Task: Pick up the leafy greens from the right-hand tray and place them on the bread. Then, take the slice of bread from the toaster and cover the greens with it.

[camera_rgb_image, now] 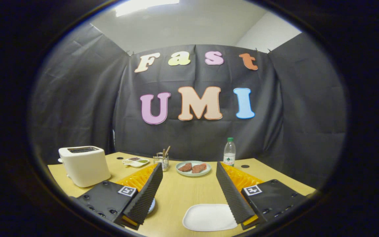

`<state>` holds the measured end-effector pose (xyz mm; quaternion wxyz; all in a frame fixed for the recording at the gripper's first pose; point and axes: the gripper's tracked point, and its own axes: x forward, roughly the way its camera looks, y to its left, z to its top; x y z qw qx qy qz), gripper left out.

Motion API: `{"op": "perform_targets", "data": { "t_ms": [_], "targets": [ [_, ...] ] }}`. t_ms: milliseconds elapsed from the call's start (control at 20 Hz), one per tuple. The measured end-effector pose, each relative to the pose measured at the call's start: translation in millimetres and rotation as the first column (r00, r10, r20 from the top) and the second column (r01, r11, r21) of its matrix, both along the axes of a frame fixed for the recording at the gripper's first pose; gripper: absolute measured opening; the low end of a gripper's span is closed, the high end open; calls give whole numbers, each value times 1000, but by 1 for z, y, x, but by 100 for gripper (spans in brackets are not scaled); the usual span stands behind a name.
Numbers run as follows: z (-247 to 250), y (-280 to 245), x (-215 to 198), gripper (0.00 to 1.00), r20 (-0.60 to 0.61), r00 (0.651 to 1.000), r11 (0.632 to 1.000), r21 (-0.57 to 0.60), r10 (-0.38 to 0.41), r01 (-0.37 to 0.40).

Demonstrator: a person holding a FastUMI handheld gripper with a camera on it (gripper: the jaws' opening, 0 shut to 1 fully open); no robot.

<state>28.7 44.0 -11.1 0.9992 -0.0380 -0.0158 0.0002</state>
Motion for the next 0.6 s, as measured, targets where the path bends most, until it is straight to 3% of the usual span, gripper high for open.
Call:
{"op": "perform_targets", "data": {
  "t_ms": [600],
  "targets": [
    [-6, -41, -5, 100, -17, 997, 996, 54, -69, 70]
  ]
}}
